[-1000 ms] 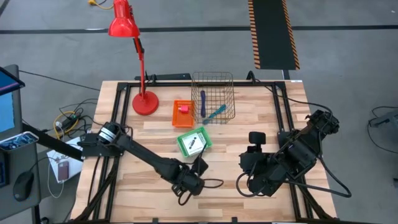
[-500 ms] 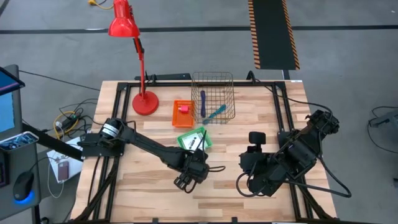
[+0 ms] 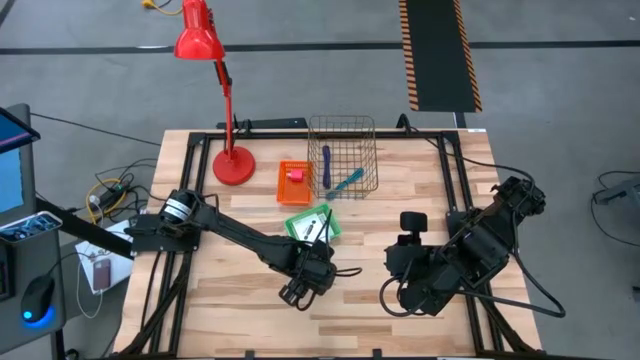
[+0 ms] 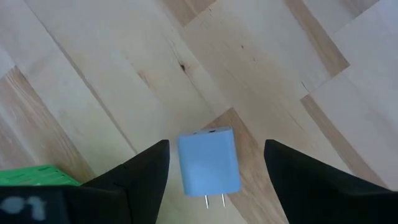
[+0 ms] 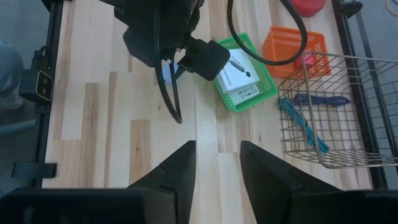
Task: Pick and place items into bin
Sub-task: Put the white adaptor into the orange bin
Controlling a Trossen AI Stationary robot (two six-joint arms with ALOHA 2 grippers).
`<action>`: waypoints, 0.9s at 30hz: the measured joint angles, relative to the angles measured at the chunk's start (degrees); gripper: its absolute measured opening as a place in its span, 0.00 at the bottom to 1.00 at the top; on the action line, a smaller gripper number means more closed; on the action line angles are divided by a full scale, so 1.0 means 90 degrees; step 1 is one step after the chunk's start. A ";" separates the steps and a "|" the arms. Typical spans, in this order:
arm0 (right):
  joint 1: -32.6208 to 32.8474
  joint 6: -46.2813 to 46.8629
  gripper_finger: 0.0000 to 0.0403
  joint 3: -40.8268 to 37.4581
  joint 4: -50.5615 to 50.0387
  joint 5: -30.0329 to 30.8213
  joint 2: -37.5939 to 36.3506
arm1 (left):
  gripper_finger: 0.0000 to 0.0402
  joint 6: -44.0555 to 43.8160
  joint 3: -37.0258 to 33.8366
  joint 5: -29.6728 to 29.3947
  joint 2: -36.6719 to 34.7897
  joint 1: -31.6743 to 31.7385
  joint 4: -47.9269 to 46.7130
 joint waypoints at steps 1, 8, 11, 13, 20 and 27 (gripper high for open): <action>0.0000 0.0000 0.29 0.0000 0.0000 0.0000 0.0000 | 0.63 -0.0001 0.0000 -0.0002 -0.0002 0.0000 0.0000; 0.0000 0.0000 0.29 0.0000 0.0000 0.0000 0.0000 | 0.63 -0.0004 0.0000 -0.0029 -0.0002 0.0002 -0.0002; 0.0000 0.0001 0.29 0.0000 0.0000 -0.0002 0.0000 | 0.63 -0.0006 0.0000 -0.0034 -0.0002 0.0002 -0.0002; 0.0000 0.0000 0.29 0.0000 0.0000 -0.0002 0.0000 | 0.63 -0.0054 0.0000 -0.0058 -0.0002 0.0002 -0.0002; 0.0000 0.0000 0.29 -0.0002 0.0000 -0.0002 0.0000 | 0.63 -0.0215 0.0007 -0.0042 0.0163 0.0007 -0.0098; 0.0066 0.0001 0.29 -0.0005 0.0000 -0.0002 -0.0002 | 0.63 -0.0202 0.0005 -0.0042 0.0403 0.0015 -0.0232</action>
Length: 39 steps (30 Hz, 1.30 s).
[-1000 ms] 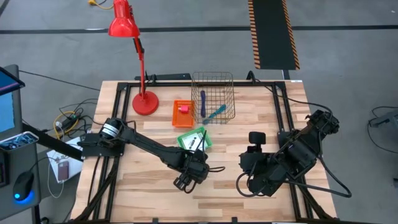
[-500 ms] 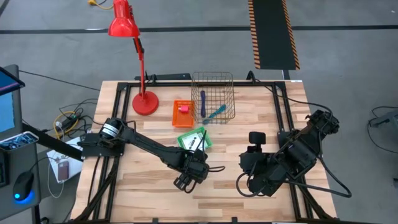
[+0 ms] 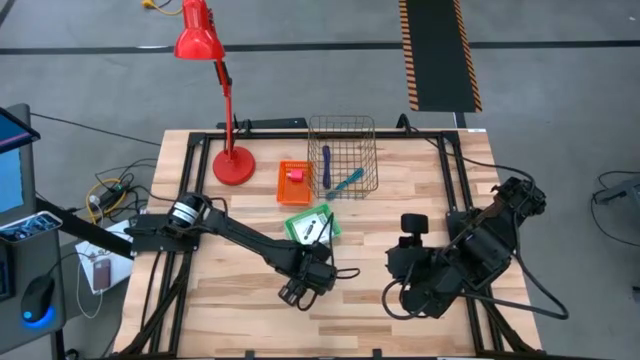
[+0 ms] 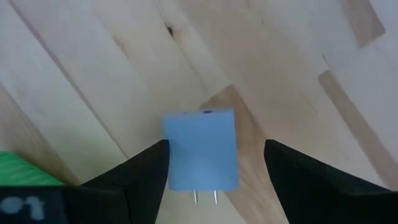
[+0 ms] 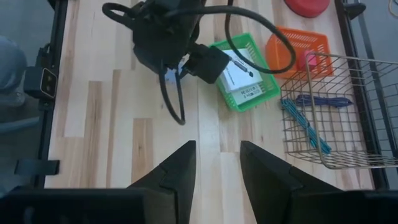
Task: Pick and place items into bin
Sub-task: Put the white adaptor into the orange bin
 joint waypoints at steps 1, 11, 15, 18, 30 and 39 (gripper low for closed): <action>0.0015 0.0003 0.29 0.0000 0.0002 0.0000 0.0000 | 0.63 0.0004 0.0000 -0.0012 0.0000 0.0017 -0.0018; 0.0060 0.0058 0.29 0.0000 0.0000 0.0004 0.0000 | 0.63 -0.0042 0.0000 0.0029 0.0001 0.0110 0.0116; 0.0060 0.0058 0.29 0.0000 0.0001 0.0005 0.0000 | 0.63 -0.0044 0.0000 0.0047 0.0002 0.0104 0.0139; 0.0063 0.0058 0.29 0.0000 0.0002 0.0005 0.0000 | 0.63 -0.0042 0.0000 0.0105 0.0007 0.0106 0.0132; 0.0060 0.0058 0.29 0.0000 0.0000 0.0007 0.0000 | 0.63 -0.0191 0.0000 0.0103 0.0012 0.0109 0.0081; 0.0060 0.0058 0.29 0.0000 0.0000 0.0007 0.0000 | 0.63 -0.0302 0.0000 0.0108 0.0015 0.0109 0.0082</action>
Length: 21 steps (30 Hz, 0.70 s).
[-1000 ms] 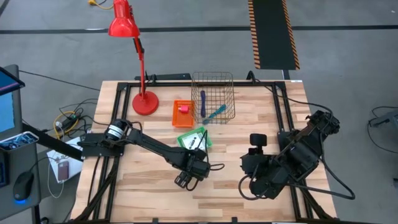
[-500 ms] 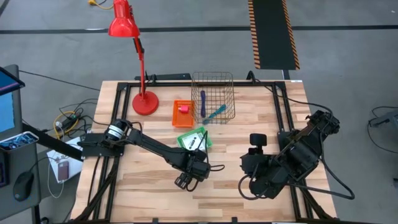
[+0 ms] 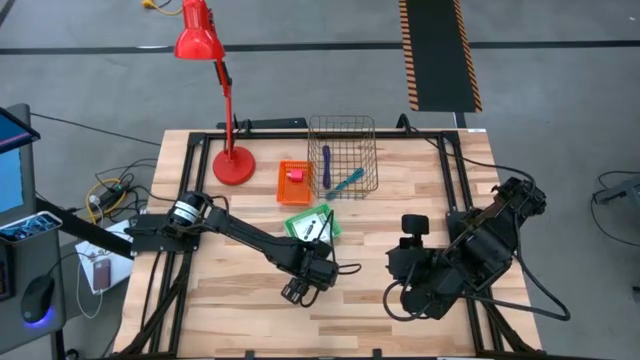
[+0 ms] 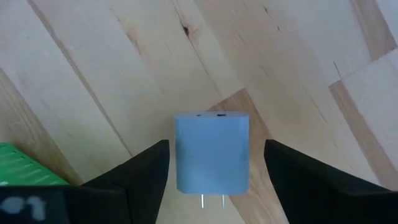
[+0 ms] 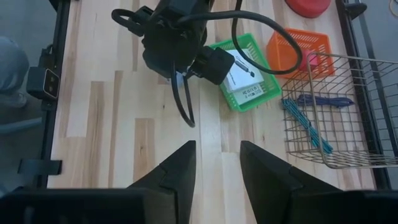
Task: Pick and place items into bin
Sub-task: Put the white adaptor into the orange bin
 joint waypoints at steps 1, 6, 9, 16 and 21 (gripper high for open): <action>0.0000 0.0000 0.29 0.0000 0.0001 0.0000 0.0000 | 0.63 -0.0010 0.0000 0.0028 0.0000 0.0000 0.0000; 0.0000 0.0000 0.29 0.0000 0.0000 0.0000 0.0000 | 0.63 -0.0046 -0.0002 0.0099 0.0000 -0.0005 0.0019; 0.0000 0.0000 0.29 0.0002 0.0000 0.0000 0.0000 | 0.63 -0.0046 -0.0002 0.0099 0.0000 -0.0005 0.0014; 0.0000 0.0000 0.29 0.0002 0.0001 0.0000 0.0000 | 0.63 -0.0061 -0.0005 0.0101 0.0000 -0.0005 0.0022; 0.0000 0.0000 0.29 0.0002 0.0000 0.0000 0.0000 | 0.63 -0.0083 -0.0005 0.0174 0.0000 0.0000 0.0027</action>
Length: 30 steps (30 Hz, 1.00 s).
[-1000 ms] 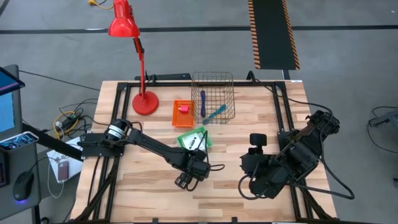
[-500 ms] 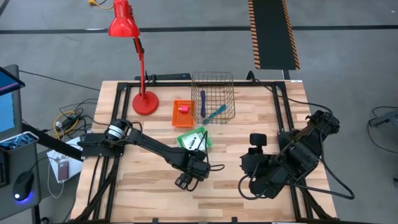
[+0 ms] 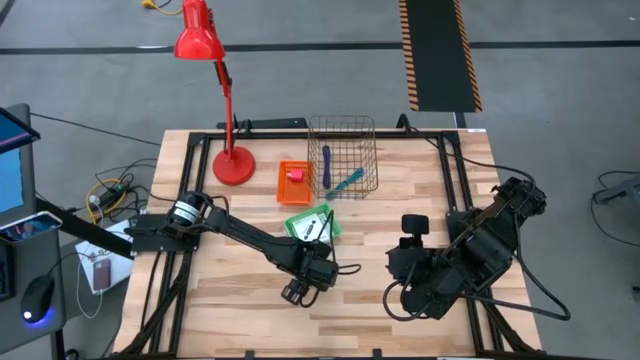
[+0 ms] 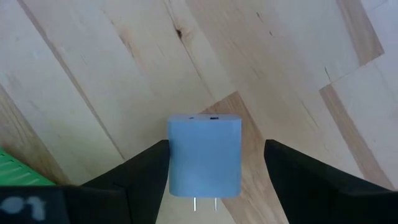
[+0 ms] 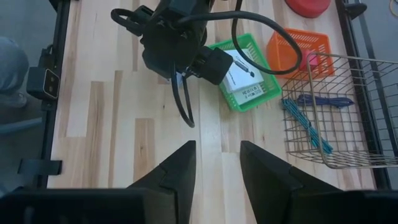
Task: Pick and place items into bin
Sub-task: Put the white adaptor into the orange bin
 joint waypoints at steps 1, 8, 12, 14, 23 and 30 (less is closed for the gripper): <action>0.0000 -0.0002 0.29 0.0000 0.0000 0.0000 0.0000 | 0.63 -0.0005 0.0000 0.0000 0.0000 0.0000 0.0000; 0.0000 0.0000 0.29 0.0000 0.0000 0.0000 0.0000 | 0.63 -0.0007 0.0000 0.0004 0.0000 0.0000 0.0041; 0.0000 0.0000 0.29 0.0002 0.0001 0.0000 0.0000 | 0.63 -0.0010 0.0000 0.0030 0.0234 0.0005 0.0136; 0.0000 0.0000 0.29 0.0002 0.0001 0.0000 0.0000 | 0.63 0.0002 0.0008 0.0081 0.0412 0.0005 0.0089; 0.0000 0.0000 0.29 0.0002 0.0001 0.0000 0.0000 | 0.63 0.0100 0.0058 0.0301 0.0721 0.0066 -0.0131; 0.0000 0.0000 0.29 0.0002 0.0001 0.0000 0.0000 | 0.63 0.0092 0.0151 0.0316 0.0712 0.0053 -0.0195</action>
